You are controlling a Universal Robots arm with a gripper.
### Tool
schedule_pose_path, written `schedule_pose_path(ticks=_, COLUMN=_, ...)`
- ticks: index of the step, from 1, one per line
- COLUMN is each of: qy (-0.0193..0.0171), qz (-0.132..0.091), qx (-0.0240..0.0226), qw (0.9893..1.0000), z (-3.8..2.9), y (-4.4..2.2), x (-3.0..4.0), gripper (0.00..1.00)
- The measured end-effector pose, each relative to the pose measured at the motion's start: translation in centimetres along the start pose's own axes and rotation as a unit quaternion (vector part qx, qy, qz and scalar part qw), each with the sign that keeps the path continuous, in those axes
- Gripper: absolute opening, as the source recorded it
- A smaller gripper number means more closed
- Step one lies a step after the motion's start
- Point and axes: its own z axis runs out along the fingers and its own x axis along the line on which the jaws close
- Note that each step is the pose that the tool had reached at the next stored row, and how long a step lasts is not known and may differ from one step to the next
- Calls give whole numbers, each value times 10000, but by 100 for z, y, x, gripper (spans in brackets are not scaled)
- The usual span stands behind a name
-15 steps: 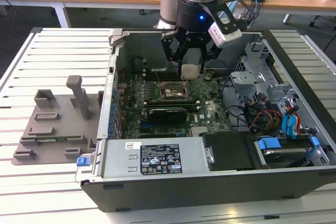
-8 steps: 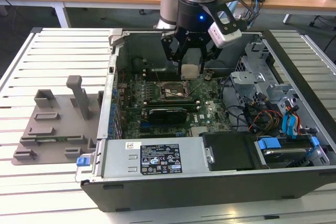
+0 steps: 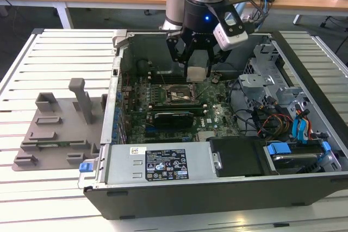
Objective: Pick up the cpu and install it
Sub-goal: 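Place the cpu into insertion slot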
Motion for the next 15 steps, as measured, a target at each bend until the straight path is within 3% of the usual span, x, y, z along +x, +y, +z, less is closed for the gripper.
schedule_pose_path(ticks=4, qy=12, qz=302, qx=9, qw=9995, z=0, y=0, x=0, gripper=55)
schedule_pose_path(ticks=12, qy=21, qz=524, qx=18, qw=9986, z=0, y=0, x=0, gripper=55)
schedule_pose_path(ticks=15, qy=30, qz=758, qx=28, qw=9971, z=0, y=0, x=0, gripper=55)
